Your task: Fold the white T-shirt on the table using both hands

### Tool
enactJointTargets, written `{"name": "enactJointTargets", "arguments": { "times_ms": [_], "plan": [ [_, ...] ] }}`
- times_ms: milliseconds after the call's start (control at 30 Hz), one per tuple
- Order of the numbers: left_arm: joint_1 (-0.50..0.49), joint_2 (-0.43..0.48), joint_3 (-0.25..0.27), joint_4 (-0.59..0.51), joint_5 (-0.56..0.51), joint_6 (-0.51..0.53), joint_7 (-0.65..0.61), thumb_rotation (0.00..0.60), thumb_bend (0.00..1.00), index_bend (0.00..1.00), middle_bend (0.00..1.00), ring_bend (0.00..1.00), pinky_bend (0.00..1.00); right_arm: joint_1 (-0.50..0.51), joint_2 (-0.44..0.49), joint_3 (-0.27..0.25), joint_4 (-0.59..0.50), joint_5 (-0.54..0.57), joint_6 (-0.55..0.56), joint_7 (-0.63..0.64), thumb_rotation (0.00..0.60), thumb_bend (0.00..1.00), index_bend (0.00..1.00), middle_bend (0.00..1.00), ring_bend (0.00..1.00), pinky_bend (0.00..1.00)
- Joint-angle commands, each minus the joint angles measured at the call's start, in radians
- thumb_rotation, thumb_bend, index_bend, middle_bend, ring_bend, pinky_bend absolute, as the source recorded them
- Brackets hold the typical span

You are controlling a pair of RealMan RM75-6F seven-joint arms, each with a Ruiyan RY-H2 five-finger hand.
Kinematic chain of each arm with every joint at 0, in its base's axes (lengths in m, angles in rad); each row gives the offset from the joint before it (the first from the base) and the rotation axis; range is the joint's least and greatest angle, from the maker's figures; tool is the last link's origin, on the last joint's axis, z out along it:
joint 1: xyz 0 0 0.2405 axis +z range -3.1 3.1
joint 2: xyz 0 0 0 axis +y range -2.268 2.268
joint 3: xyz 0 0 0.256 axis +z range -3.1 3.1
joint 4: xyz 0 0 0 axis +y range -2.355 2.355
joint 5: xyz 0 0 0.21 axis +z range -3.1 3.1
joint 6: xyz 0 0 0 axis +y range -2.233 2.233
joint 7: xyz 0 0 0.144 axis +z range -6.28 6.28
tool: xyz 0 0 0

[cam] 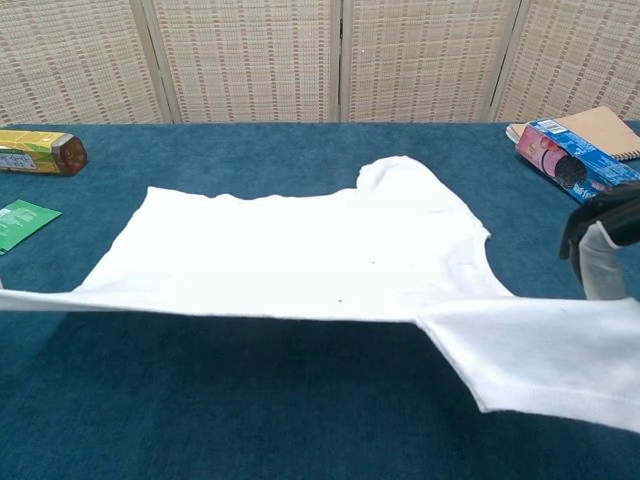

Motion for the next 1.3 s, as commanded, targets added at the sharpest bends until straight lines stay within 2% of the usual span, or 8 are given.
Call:
{"name": "enactJointTargets", "arguments": {
  "times_ms": [33, 300, 733, 1300],
  "plan": [
    [0.012, 0.009, 0.01, -0.015, 0.009, 0.007, 0.01, 0.6, 0.6, 0.76, 0.42, 0.36, 0.21, -0.013, 0.015, -0.013, -0.012, -0.006, 0.01, 0.014, 0.6, 0.5, 0.84, 0.53, 0.32, 0.28],
    [0.071, 0.042, 0.049, -0.074, 0.051, 0.056, 0.038, 0.6, 0.6, 0.76, 0.42, 0.36, 0.21, -0.054, 0.055, -0.068, -0.044, -0.062, 0.039, 0.073, 0.6, 0.51, 0.85, 0.55, 0.34, 0.3],
    [0.1, 0.082, 0.068, -0.124, 0.1, 0.064, 0.075, 0.6, 0.6, 0.76, 0.42, 0.36, 0.21, -0.095, 0.072, -0.081, -0.043, -0.097, 0.085, 0.132, 0.6, 0.54, 0.86, 0.57, 0.37, 0.35],
    [0.171, 0.125, 0.105, -0.173, 0.16, 0.123, 0.09, 0.6, 0.61, 0.77, 0.42, 0.36, 0.21, -0.125, 0.11, -0.099, -0.057, -0.13, 0.099, 0.176, 0.6, 0.65, 0.89, 0.59, 0.4, 0.41]
  ]
}}
